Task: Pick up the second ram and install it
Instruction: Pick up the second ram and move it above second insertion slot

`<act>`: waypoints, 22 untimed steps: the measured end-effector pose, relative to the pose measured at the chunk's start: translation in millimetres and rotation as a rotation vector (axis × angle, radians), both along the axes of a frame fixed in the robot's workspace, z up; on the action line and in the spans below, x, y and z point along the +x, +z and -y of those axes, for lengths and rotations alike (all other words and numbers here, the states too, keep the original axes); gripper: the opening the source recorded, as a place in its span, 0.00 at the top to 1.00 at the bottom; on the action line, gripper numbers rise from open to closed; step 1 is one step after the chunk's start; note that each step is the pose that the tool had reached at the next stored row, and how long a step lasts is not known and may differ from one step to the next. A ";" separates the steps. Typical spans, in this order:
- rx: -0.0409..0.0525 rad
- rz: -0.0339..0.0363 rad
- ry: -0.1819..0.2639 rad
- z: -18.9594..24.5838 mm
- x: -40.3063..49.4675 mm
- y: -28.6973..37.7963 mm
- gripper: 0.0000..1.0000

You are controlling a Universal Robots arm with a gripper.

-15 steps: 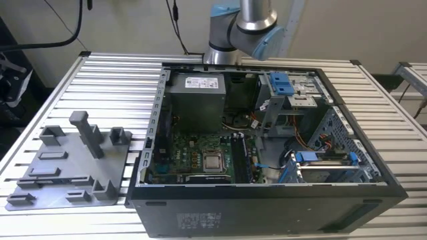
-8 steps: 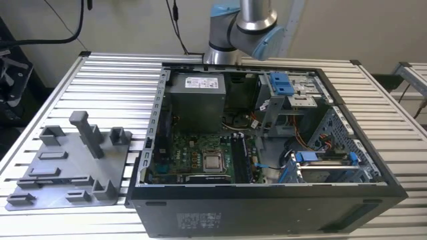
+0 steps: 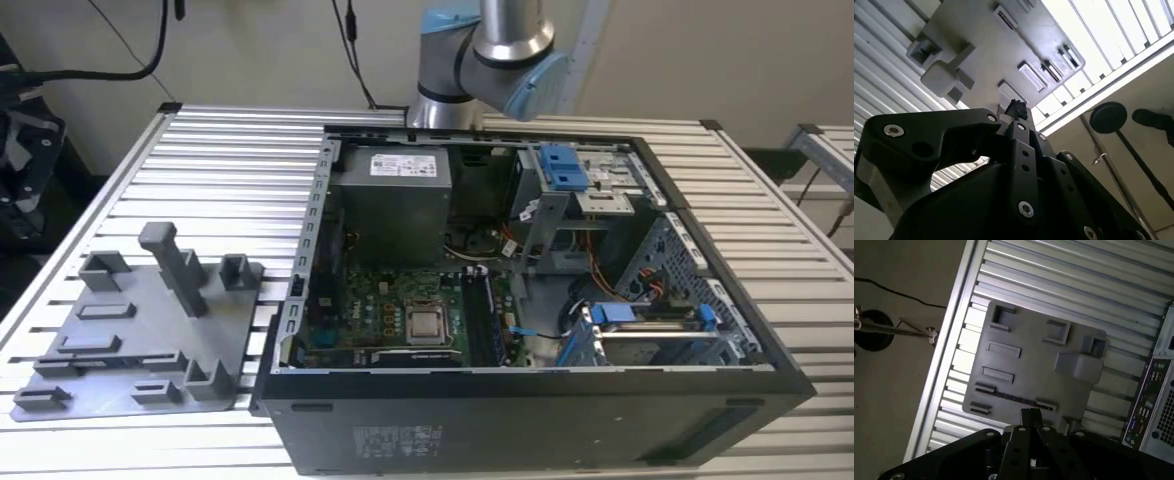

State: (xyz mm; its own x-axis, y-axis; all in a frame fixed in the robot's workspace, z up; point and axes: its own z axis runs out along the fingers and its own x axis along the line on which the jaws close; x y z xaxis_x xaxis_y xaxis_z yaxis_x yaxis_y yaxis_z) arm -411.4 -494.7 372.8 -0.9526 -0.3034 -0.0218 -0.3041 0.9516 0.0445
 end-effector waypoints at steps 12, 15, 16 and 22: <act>0.0001 0.0002 0.218 0.0 0.0 -1.3 0.89; 0.0000 0.0001 0.273 0.0 0.0 -1.8 0.89; 0.0000 0.0001 0.292 0.0 0.0 -2.1 0.89; 0.0001 0.0003 0.400 0.0 -0.1 -3.2 0.89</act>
